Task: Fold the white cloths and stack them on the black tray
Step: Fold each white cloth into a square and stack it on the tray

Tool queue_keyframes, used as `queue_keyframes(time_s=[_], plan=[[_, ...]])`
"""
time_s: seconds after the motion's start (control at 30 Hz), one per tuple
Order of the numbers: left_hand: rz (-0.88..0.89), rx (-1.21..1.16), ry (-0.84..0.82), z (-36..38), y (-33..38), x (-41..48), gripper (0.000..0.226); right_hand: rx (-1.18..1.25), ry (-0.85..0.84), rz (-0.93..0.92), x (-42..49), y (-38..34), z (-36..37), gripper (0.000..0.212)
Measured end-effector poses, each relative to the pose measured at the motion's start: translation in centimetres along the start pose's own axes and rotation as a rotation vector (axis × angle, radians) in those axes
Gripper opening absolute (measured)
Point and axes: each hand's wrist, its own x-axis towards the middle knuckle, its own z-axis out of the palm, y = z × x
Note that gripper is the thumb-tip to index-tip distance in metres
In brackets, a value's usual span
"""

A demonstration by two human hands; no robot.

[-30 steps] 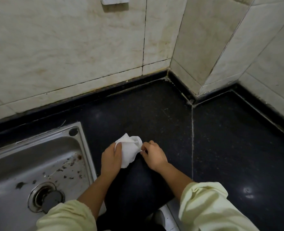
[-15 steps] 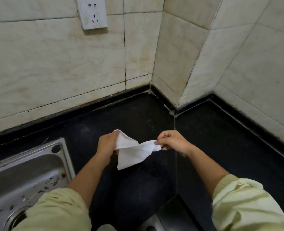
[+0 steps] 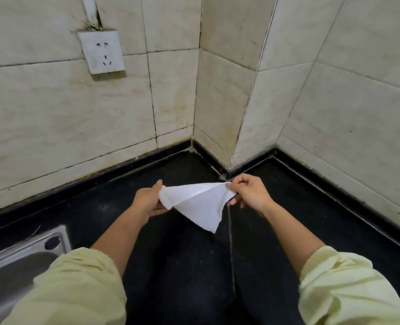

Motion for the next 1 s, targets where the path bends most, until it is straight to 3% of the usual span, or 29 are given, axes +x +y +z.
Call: queue_keyframes(time_s=[0.37, 0.73, 0.9, 0.93, 1.0], plan=[[0.125, -0.011, -0.251, 0.1, 0.6, -0.2, 0.016, 0.205, 0.048, -0.045, 0.1, -1.1, -2.6, 0.011], [-0.243, 0.384, -0.396, -2.6, -4.8, -1.8, 0.037, 0.001, -0.486, 0.353, -2.2, 4.2, -3.8, 0.01], [-0.308, 0.462, -0.419, -3.9, -8.1, -2.0, 0.088, -0.077, -0.636, 0.491, -3.6, 7.8, -2.1, 0.022], [-0.317, 0.48, -0.435, -4.2, -8.6, -2.0, 0.087, -0.096, -0.655, 0.516, -3.8, 8.5, -1.8, 0.023], [-0.334, 0.521, -0.437, -4.4, -9.7, -2.1, 0.064, -0.14, -0.692, 0.56, -4.2, 9.5, -1.4, 0.023]])
